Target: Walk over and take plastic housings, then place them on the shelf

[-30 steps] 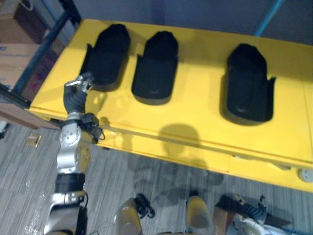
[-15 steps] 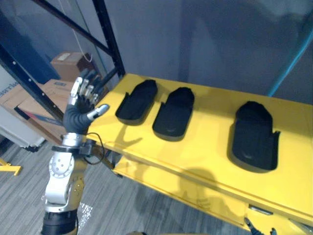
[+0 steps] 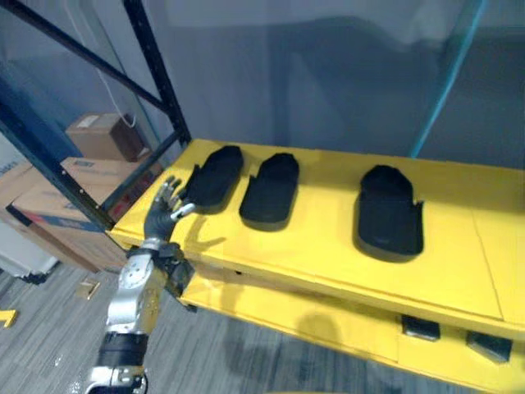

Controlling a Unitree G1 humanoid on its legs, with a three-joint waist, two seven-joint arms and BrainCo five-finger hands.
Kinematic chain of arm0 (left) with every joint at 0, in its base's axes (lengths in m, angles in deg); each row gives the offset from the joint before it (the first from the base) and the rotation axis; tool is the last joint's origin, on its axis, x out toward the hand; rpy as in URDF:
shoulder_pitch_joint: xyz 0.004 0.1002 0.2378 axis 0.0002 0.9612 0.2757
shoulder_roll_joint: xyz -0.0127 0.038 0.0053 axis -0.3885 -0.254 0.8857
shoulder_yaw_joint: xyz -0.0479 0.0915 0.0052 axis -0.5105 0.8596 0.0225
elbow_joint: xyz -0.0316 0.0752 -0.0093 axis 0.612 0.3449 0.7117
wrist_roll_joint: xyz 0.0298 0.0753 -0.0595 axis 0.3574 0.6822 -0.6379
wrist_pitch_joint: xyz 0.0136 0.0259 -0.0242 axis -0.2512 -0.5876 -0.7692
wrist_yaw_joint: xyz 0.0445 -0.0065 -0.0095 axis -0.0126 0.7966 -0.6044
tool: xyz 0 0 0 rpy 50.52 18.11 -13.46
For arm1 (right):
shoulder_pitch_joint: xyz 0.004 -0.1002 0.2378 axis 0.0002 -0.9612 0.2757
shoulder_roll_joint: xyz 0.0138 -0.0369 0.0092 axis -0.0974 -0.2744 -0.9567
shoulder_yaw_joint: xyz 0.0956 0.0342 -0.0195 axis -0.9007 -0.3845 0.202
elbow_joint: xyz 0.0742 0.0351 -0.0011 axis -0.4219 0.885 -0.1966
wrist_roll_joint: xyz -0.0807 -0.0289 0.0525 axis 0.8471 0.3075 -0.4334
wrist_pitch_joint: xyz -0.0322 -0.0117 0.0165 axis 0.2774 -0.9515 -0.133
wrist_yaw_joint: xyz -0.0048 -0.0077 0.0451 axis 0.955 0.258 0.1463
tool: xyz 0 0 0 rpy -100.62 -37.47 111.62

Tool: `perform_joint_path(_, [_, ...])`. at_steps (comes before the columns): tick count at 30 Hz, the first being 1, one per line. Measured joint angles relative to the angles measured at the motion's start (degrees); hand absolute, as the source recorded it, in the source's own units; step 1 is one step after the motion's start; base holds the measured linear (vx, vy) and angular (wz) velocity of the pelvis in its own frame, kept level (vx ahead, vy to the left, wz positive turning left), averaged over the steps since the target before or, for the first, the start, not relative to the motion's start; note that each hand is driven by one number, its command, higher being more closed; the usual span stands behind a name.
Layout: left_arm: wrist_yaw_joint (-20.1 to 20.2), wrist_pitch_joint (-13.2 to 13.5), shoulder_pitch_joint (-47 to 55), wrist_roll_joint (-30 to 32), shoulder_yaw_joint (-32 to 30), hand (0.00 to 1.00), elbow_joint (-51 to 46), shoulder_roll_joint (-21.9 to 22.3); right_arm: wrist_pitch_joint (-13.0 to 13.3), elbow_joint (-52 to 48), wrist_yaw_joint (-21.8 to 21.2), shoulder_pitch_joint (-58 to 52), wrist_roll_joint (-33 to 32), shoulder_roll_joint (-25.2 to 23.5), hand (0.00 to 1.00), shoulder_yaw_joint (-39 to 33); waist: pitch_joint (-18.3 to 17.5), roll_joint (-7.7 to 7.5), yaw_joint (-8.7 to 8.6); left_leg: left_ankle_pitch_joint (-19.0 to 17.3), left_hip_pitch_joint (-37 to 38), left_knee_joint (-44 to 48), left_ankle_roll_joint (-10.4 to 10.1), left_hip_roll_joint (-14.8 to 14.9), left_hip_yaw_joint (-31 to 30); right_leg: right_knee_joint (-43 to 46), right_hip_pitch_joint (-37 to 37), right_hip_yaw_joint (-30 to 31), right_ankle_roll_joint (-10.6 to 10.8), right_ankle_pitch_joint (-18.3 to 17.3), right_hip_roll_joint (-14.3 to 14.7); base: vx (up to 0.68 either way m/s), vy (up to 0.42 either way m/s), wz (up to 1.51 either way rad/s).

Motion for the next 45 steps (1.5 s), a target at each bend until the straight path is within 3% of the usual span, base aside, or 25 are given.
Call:
perform_joint_path(4, [-0.46, 0.93, -1.34, 0.58, 0.45, 0.00, 0.91, 0.06, 0.00, -0.21, -0.43, -0.25, 0.19, 0.51, 0.00, 0.55, 0.91, -0.65, -1.10, 0.35, -0.81, 0.02, 0.08, 0.12, 0.35, 2.33, -2.41, 1.34, 0.29, -0.67, 0.08, -0.14, 0.012, -0.07])
perform_joint_path(10, [-2.94, 3.52, -4.28, 1.57, 0.47, 0.00, 1.63, 0.35, 0.07, -1.26, -1.92, -0.03, 0.24, 2.48, 0.00, 0.44, 2.83, 0.16, -2.24, 0.89, -2.53, 0.26, 0.24, -0.10, 1.85, 3.31, -5.44, 3.08, 0.61, 0.11, -0.03, -0.04, 0.022, -0.11])
perform_joint_path(17, [-4.88, 3.84, -7.44, 1.64, 0.44, 0.00, 2.15, 2.25, 0.89, -4.49, -2.75, -0.10, 0.42, 2.49, 0.00, 0.46, 5.43, 1.13, -2.96, 0.20, -3.06, 1.56, 1.13, 0.07, 3.29, 4.19, -6.34, 4.41, 1.25, 0.59, -0.08, 0.04, 0.003, -0.10])
perform_joint_path(28, [-6.25, 3.95, -12.09, 1.66, 0.35, 0.00, 6.03, 2.28, 2.20, -9.98, -3.10, 0.85, 0.45, 4.53, 0.00, 4.77, 9.30, 2.05, -3.22, -4.50, -7.77, 10.68, 1.21, 2.53, 3.90, 6.62, -9.03, 5.70, 0.93, -0.26, 0.02, 0.00, -0.002, -0.03])
perform_joint_path(38, [-7.82, 5.15, -16.91, 1.70, 0.38, 0.00, 8.02, 2.02, 2.11, -12.25, -3.22, 3.52, 0.40, 6.12, 0.00, 8.99, 13.04, 1.74, -3.30, -11.00, -13.74, 23.22, 2.08, 5.72, 4.49, 13.12, -13.76, 7.44, 1.78, -2.78, -0.13, -0.04, 0.018, -0.04])
perform_joint_path(45, [-9.57, 5.30, -20.98, 1.69, 0.45, 0.00, 9.84, -0.23, 2.08, -13.99, -3.23, 3.63, 0.40, 6.40, 0.00, 10.23, 14.29, 1.39, -3.37, -12.65, -16.45, 27.17, 2.68, 6.33, 4.48, 16.34, -16.64, 7.89, 2.06, -3.94, -0.57, 0.00, 0.002, 0.00])
